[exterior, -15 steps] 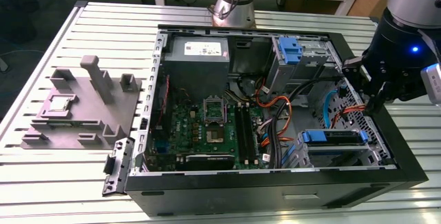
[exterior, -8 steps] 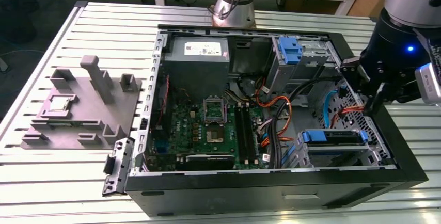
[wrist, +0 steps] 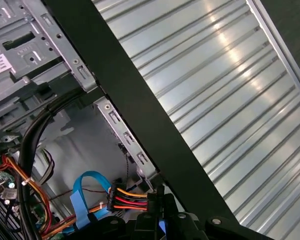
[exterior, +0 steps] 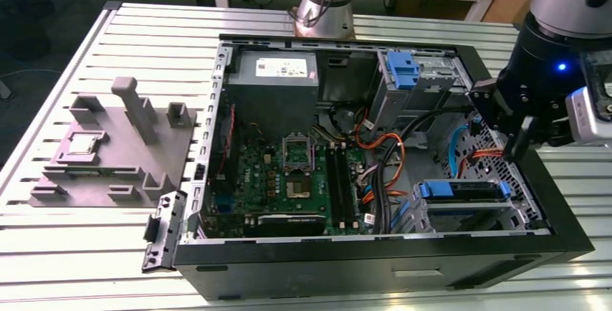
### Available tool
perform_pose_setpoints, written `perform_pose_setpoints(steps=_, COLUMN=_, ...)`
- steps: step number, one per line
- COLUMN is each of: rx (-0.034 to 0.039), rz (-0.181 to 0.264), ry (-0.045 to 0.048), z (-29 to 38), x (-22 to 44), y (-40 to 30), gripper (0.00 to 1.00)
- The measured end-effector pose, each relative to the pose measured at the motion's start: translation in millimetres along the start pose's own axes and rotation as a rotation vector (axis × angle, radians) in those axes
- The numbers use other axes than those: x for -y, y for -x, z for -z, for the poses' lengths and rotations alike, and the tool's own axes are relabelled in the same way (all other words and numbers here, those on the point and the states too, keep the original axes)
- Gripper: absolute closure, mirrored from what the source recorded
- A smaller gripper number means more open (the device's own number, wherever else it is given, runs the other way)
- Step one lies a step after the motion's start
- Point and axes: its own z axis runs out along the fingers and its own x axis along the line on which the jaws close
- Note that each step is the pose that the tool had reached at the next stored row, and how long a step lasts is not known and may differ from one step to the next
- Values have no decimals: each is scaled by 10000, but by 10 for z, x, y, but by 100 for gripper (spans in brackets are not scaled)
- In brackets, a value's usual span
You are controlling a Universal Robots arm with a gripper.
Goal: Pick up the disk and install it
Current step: 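Insert the first disk wire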
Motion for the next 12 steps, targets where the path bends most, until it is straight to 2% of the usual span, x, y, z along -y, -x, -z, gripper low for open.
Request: perform_pose_setpoints(steps=12, rx=166, rz=-1995, ry=-527, z=-9, x=1, y=-2, gripper=83)
